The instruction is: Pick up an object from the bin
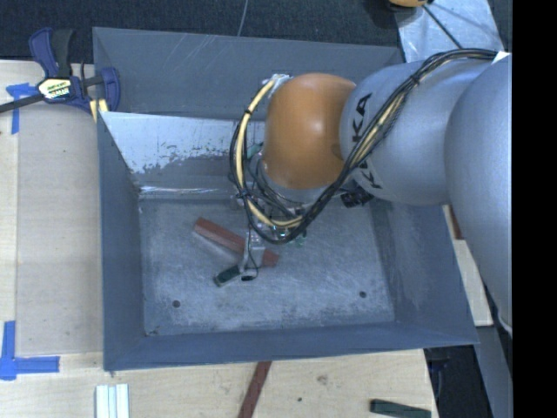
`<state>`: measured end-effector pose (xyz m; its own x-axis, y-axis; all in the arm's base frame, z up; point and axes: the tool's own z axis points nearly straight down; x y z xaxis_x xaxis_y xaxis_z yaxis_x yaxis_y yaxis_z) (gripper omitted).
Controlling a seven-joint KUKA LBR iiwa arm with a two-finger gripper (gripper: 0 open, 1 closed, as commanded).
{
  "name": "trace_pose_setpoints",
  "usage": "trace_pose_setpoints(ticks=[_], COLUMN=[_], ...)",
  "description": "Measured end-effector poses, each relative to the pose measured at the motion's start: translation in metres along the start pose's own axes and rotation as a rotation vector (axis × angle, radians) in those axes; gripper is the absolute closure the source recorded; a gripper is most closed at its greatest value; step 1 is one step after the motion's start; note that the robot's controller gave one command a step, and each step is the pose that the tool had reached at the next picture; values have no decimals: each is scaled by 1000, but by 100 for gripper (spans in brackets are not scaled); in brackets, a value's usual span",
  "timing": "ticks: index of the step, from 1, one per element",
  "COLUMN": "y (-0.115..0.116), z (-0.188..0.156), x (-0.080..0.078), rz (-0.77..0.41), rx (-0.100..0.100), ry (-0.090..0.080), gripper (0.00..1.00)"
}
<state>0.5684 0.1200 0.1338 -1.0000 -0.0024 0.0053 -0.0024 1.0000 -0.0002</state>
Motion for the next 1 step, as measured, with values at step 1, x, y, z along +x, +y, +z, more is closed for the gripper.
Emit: trace_pose_setpoints(ticks=[1], y=[-1], z=[-5], x=[-2], rz=[3], rx=[-1], ry=[-8], gripper=[0])
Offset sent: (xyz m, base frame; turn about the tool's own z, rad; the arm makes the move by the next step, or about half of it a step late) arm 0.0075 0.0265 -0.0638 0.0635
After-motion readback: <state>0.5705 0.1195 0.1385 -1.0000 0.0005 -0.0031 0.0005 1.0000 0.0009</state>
